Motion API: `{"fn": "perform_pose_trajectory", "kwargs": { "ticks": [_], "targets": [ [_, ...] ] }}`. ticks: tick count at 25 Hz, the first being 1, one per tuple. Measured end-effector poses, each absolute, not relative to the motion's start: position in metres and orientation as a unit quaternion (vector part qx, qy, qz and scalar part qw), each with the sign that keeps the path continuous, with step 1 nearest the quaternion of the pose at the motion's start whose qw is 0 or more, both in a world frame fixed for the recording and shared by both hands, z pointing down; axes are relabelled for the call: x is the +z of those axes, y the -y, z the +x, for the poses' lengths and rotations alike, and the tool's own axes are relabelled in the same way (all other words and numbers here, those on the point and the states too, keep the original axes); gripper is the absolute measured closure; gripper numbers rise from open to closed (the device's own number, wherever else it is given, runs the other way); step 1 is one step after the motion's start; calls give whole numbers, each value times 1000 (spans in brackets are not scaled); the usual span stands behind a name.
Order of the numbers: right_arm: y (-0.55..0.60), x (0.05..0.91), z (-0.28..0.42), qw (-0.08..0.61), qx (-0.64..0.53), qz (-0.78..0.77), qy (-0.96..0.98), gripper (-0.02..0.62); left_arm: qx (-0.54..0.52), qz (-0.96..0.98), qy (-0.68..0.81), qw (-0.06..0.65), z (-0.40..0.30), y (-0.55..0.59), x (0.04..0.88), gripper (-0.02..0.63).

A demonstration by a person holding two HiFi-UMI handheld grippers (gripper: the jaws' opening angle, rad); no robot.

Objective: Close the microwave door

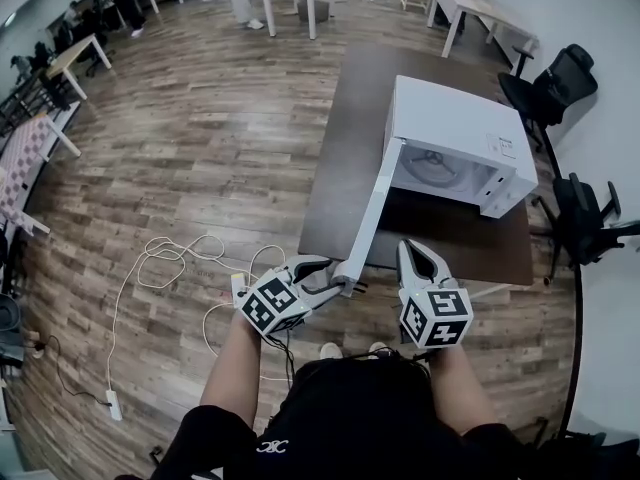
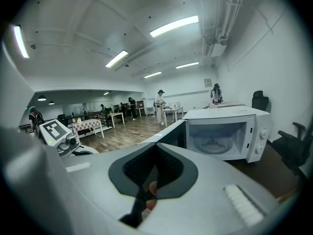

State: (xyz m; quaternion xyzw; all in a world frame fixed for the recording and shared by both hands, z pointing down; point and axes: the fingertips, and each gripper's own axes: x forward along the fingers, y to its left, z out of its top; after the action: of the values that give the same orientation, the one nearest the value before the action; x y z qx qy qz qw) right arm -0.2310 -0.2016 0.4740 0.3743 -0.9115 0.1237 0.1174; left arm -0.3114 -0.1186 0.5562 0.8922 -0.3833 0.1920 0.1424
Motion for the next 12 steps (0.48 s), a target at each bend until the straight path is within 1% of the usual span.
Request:
{"fn": "perform_pose_trajectory", "kwargs": {
  "ticks": [1,8,12],
  "targets": [
    [202,475,-229,119,124,376,911,589,192,896,373,142,-310,120,557,377],
    [202,478,-216,125,126,391,903,589,213,908,331,147,-302,130,565,373],
    [201,480,-212,126,127,396,900,589,221,911,318,141,-297,133,564,357]
  ]
}}
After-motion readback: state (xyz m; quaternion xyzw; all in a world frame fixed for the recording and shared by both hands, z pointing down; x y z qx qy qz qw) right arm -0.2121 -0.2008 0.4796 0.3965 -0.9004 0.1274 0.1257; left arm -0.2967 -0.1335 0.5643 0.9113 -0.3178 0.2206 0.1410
